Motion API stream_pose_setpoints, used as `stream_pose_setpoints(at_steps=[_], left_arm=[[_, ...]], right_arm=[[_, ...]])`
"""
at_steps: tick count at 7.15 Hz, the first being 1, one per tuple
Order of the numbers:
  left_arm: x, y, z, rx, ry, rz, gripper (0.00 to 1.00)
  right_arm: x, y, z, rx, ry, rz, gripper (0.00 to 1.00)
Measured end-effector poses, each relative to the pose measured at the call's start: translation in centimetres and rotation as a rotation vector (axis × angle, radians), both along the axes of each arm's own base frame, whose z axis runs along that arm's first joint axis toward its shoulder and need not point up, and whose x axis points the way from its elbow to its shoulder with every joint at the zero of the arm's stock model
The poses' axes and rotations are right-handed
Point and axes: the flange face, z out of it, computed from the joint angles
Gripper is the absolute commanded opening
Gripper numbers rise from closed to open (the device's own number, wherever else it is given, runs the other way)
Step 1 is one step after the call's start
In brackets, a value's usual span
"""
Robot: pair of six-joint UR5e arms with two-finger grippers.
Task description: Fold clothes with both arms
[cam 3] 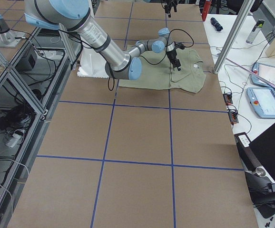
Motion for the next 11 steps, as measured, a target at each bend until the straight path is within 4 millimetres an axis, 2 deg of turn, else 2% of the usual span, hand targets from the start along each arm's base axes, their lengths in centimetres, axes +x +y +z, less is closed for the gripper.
stream_pose_setpoints(at_steps=[1, 3, 5, 6, 9, 11], left_arm=[[0.0, 0.0, 0.0, -0.002, 0.001, -0.001, 1.00], [0.0, 0.0, 0.0, -0.002, 0.001, -0.002, 1.00], [0.0, 0.0, 0.0, -0.003, 0.001, -0.002, 1.00], [0.0, 0.0, 0.0, -0.002, 0.001, -0.002, 1.00], [0.0, 0.1, -0.1, -0.001, 0.002, -0.001, 1.00], [0.0, 0.1, -0.1, 0.000, 0.003, -0.002, 1.00]], right_arm=[[-0.5, 0.6, 0.5, 0.000, 0.018, -0.003, 0.63], [-1.1, 1.2, 0.8, 0.004, 0.029, -0.001, 0.52], [-1.3, 1.4, 0.9, 0.003, 0.030, -0.001, 0.52], [-1.4, 1.6, 0.9, 0.003, 0.029, -0.003, 0.44], [-1.8, 2.0, 1.3, 0.000, 0.032, -0.009, 0.00], [-1.8, 2.1, 1.2, 0.001, 0.031, -0.009, 0.00]])
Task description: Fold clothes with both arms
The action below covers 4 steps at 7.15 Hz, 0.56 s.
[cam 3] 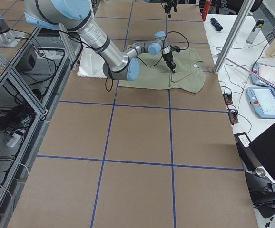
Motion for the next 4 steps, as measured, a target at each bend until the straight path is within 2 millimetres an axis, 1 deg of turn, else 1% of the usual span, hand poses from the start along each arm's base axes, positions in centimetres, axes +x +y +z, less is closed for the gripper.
stream_pose_setpoints(at_steps=[1, 2, 3, 4], left_arm=[[0.0, 0.0, 0.0, 0.000, 0.001, -0.001, 1.00], [0.0, 0.0, 0.0, -0.001, 0.001, -0.001, 1.00], [0.0, 0.0, -0.1, -0.002, 0.002, -0.002, 1.00], [0.0, 0.1, -0.2, -0.002, 0.004, -0.003, 1.00]], right_arm=[[0.5, -0.4, -0.4, 0.004, -0.005, 0.004, 0.00], [1.9, -1.7, -0.7, 0.011, -0.006, 0.015, 0.00], [4.0, -3.7, -0.5, 0.021, 0.006, 0.026, 0.00], [6.2, -5.7, 0.4, 0.031, 0.029, 0.031, 0.00]])
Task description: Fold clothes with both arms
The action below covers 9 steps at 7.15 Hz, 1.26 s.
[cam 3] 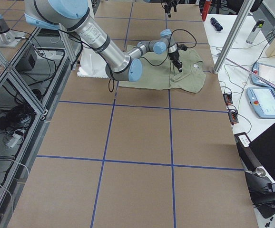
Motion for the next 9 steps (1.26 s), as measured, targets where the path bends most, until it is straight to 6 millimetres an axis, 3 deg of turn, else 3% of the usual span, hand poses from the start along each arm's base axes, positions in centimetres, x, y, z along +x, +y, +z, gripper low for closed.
stream_pose_setpoints(at_steps=[2, 5, 6, 7, 8, 9], left_arm=[[-0.1, 0.1, -0.3, 0.000, 0.006, -0.005, 1.00], [0.0, 0.2, -0.4, 0.001, 0.008, -0.004, 1.00], [0.0, 0.2, -0.4, 0.001, 0.008, -0.004, 1.00], [0.0, 0.2, -0.4, 0.001, 0.008, -0.003, 1.00], [0.0, 0.2, -0.4, 0.001, 0.008, -0.003, 1.00], [0.0, 0.3, -0.5, 0.001, 0.010, -0.004, 1.00]], right_arm=[[2.9, -2.4, 2.0, 0.009, 0.042, 0.005, 0.00], [4.6, -3.6, 4.5, 0.030, 0.100, 0.039, 0.00], [4.9, -3.8, 5.0, 0.032, 0.108, 0.045, 0.23], [5.1, -3.9, 5.3, 0.033, 0.111, 0.049, 0.76], [5.2, -3.9, 5.8, 0.039, 0.100, 0.053, 1.00], [5.4, -3.9, 6.5, 0.057, 0.053, 0.058, 1.00]])
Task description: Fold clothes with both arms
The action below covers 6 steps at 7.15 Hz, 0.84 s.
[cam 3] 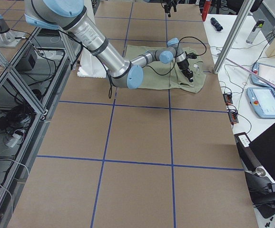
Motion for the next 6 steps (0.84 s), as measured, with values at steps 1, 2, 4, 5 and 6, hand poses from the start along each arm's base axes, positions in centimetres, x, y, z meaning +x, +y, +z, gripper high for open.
stream_pose_setpoints(at_steps=[1, 2, 4, 5, 6], left_arm=[[0.0, 0.1, -0.1, -0.003, 0.004, -0.004, 1.00], [-0.1, 0.2, -0.4, -0.013, 0.014, -0.015, 1.00], [-0.7, 1.5, -0.9, -0.070, 0.060, -0.066, 1.00], [-1.4, 3.2, 0.1, -0.105, 0.072, -0.087, 1.00], [-2.5, 5.5, 1.6, -0.138, 0.093, -0.112, 1.00]], right_arm=[[0.6, -0.1, 0.1, 0.004, -0.086, -0.006, 1.00], [1.9, -0.2, -0.6, -0.024, -0.191, -0.033, 1.00], [5.4, 2.7, -2.2, -0.124, -0.415, -0.034, 1.00], [6.7, 6.2, -2.8, -0.188, -0.497, -0.005, 1.00], [7.7, 11.5, -3.6, -0.259, -0.559, 0.023, 1.00]])
